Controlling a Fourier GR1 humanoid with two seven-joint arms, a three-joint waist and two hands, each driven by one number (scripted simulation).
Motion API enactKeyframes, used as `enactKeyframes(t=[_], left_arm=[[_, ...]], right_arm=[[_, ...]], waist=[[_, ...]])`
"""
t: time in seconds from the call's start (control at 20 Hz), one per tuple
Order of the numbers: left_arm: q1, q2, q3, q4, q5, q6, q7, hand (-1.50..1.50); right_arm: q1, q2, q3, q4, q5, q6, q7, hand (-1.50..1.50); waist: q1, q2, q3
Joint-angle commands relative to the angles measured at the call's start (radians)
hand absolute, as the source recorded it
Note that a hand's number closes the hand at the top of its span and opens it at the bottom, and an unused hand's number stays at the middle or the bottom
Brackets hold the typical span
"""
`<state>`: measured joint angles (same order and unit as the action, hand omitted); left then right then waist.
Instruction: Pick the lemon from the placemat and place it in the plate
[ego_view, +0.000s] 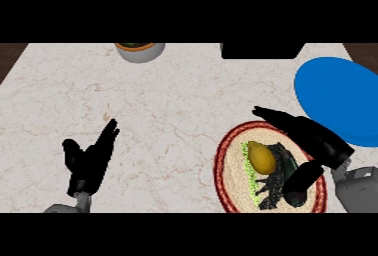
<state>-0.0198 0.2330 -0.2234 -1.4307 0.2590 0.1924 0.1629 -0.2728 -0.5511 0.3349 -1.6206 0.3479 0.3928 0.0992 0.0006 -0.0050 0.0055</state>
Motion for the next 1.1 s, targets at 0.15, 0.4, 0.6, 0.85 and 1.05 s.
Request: enactKeyframes(t=[0.15,0.4,0.6,0.85,1.05], left_arm=[[-0.023,-0.025,0.020,0.027,-0.003,-0.034,0.048,0.00],[0.050,-0.057,-0.008,-0.050,-0.059,0.005,0.046,0.00],[0.040,-0.042,0.037,-0.028,-0.048,-0.041,0.061,0.00],[0.044,-0.011,0.083,-0.062,-0.043,-0.069,0.086,0.00],[0.022,-0.058,0.076,0.048,-0.076,-0.082,0.016,0.00]], right_arm=[[0.003,0.089,0.037,-0.007,0.155,-0.021,0.062,-1.50],[0.055,0.101,0.016,0.032,0.257,-0.073,0.014,-1.50],[0.034,0.141,0.018,0.068,0.300,-0.029,0.006,-1.50],[-0.027,0.194,0.000,0.250,0.352,-0.056,-0.074,-1.50],[-0.015,0.203,0.013,0.234,0.393,-0.014,-0.065,-1.50]], waist=[[0.000,0.005,-0.006],[0.002,0.004,-0.005],[0.002,0.005,-0.005],[0.007,0.006,-0.005],[0.002,0.006,-0.006]])
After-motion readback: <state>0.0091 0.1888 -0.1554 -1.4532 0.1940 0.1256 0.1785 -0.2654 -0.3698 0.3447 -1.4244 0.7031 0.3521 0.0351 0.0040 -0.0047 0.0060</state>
